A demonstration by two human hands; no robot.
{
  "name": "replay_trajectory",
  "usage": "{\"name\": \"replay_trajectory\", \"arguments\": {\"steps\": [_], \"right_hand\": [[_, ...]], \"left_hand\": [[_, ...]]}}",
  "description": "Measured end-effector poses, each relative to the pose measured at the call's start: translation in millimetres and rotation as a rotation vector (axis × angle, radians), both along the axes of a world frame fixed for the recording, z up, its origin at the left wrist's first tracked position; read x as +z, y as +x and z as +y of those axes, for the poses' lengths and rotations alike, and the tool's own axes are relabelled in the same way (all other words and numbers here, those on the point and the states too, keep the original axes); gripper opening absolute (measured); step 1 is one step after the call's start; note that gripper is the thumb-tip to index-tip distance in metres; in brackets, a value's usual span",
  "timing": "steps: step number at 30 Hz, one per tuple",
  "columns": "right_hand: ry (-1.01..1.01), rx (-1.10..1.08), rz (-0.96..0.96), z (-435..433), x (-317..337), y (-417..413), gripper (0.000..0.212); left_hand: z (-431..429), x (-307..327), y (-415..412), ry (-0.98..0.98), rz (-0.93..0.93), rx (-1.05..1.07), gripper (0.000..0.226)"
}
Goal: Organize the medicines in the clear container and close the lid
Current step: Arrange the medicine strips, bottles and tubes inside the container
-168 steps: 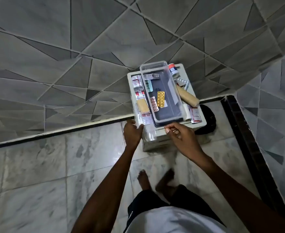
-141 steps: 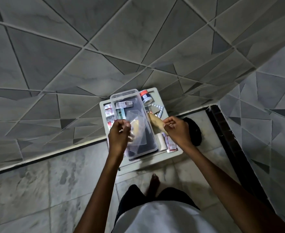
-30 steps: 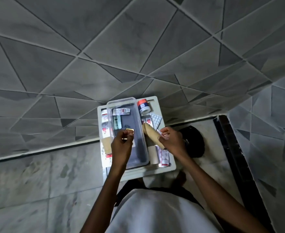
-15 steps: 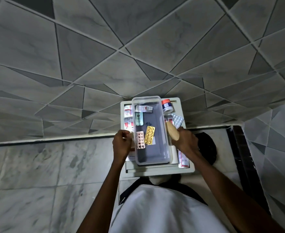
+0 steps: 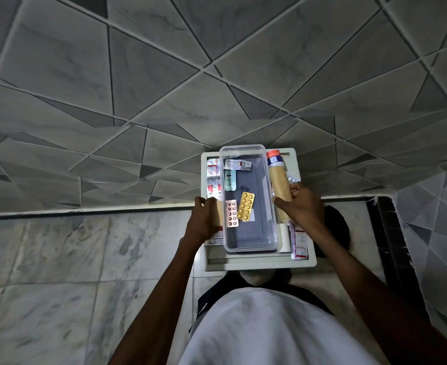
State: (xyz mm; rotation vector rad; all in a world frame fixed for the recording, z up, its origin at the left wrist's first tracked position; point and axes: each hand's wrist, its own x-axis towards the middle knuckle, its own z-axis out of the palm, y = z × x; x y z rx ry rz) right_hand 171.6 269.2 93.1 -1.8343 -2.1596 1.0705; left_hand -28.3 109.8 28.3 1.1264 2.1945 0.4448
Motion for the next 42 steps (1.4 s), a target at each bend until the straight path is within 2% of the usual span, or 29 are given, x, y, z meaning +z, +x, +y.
{"name": "replay_trajectory", "arguments": {"steps": [4, 7, 10, 13, 17, 21, 26, 29, 37, 42], "right_hand": [[0.014, 0.001, 0.079, -1.0, 9.1, -13.6, 0.051], [0.08, 0.026, 0.064, 1.5, 10.6, -29.7, 0.046], [0.171, 0.075, -0.046, 4.8, 10.6, -51.5, 0.049], [0.252, 0.128, -0.165, 5.6, 10.1, -74.7, 0.051], [0.294, 0.247, -0.298, 7.2, -2.2, -96.4, 0.059], [0.372, 0.347, -0.442, 9.8, -14.8, -113.2, 0.049], [0.352, 0.435, -0.586, 8.9, -28.1, -126.5, 0.035], [0.342, 0.475, -0.636, 8.3, -36.3, -126.1, 0.037], [0.314, 0.429, -0.459, 6.5, -39.7, -115.9, 0.032], [0.337, 0.485, -0.403, 4.4, -38.2, -107.6, 0.026]], "left_hand": [[-0.2, 6.8, -4.1, 0.011, 0.024, 0.05, 0.087], [2.1, 23.1, -16.5, 0.198, 0.046, 0.192, 0.084], [30.6, 46.0, -24.7, 0.327, 0.191, 0.144, 0.08], [78.7, 56.1, -22.2, 0.217, 0.373, -0.021, 0.085], [122.2, 33.4, -26.4, 0.043, 0.544, -0.254, 0.084], [134.9, 13.8, -34.0, -0.035, 0.526, -0.275, 0.087], [139.4, 4.5, -39.5, -0.045, 0.49, -0.252, 0.089], [137.6, 0.3, -40.9, -0.028, 0.486, -0.247, 0.089], [138.8, -1.4, -35.4, -0.031, 0.452, -0.222, 0.1], [139.0, 1.7, -34.7, 0.012, 0.427, -0.198, 0.087]]}}
